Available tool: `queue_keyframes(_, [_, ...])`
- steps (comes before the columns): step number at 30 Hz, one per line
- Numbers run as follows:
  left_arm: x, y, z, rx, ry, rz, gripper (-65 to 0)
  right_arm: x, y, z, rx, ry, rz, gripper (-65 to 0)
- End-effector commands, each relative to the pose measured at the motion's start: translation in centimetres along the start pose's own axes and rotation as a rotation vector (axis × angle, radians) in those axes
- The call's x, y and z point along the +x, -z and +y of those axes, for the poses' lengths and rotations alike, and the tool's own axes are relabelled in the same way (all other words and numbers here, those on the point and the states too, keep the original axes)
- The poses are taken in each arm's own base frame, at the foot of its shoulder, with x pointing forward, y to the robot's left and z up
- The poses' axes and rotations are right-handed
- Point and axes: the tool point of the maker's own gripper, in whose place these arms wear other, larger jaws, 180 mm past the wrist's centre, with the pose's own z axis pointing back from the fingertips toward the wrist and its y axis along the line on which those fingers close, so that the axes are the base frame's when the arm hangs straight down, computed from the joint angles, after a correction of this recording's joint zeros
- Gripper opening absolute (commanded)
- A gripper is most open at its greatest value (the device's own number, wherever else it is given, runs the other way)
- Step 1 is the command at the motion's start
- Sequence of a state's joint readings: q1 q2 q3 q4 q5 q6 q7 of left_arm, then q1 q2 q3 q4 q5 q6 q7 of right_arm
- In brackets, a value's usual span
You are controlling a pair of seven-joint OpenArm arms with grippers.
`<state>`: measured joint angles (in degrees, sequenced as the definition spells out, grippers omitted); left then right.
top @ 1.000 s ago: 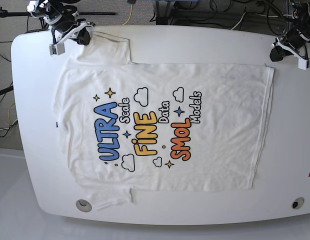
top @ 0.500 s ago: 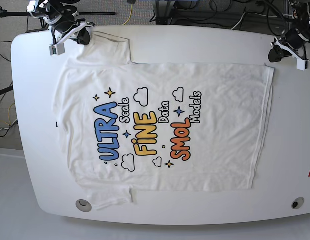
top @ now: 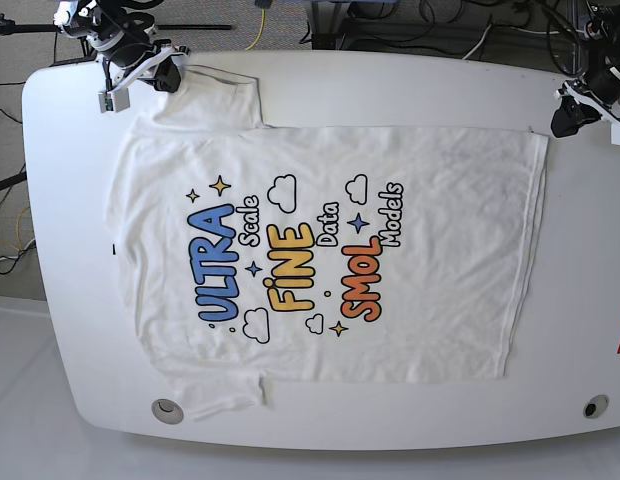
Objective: Fold the T-shirt properly
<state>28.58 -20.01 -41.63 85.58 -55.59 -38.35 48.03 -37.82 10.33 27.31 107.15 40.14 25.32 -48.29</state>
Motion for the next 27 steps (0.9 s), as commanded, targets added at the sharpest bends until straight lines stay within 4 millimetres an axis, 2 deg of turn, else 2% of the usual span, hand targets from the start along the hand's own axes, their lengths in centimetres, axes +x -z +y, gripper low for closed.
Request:
queue_keyframes(1, [2.3,-0.9,-0.3,0.006,0.047,-0.048,-59.9,0.9,-0.3,0.1,0.007,-0.016,-0.028,-65.0])
queue_keyframes(8, [2.3,-1.1,0.4,0.054,0.015,-0.043,-42.2,0.9,-0.3,0.2,0.009,-0.017,-0.029,-65.0])
queue_keyframes(10, [1.4,-0.9,1.2,0.071,-0.017,-0.016,-37.3,1.0,-0.3,0.2,0.01,-0.019,-0.032,-65.0])
queue_keyframes(20, [0.5,-0.4,1.5,0.059,-0.037,0.006,-44.8,0.9,-0.4,0.2,0.013,-0.01,-0.032,-65.0])
queue_keyframes(27, [0.3,-0.3,1.7,0.06,-0.048,0.014,-46.1,0.9,-0.4,0.3,0.015,-0.008,-0.034,-65.0])
